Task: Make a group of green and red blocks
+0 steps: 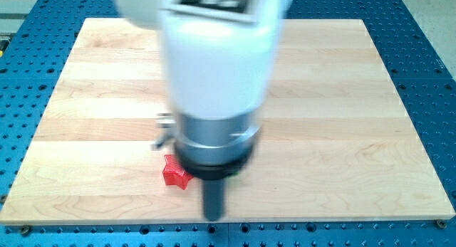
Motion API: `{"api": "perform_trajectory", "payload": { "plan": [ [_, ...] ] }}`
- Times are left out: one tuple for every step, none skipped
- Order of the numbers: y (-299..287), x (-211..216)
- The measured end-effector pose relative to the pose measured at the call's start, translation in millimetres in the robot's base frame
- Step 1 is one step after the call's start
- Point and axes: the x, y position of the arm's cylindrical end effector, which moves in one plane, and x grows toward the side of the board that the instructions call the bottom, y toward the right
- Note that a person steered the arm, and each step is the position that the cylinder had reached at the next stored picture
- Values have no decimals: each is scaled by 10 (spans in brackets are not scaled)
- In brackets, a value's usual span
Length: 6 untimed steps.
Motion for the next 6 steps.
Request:
{"api": "perform_trajectory", "payload": {
  "plan": [
    [-424,-130],
    [-645,-261],
    [-465,-369],
    [-246,-368],
    [-665,-421],
    [-818,-533]
  ]
}}
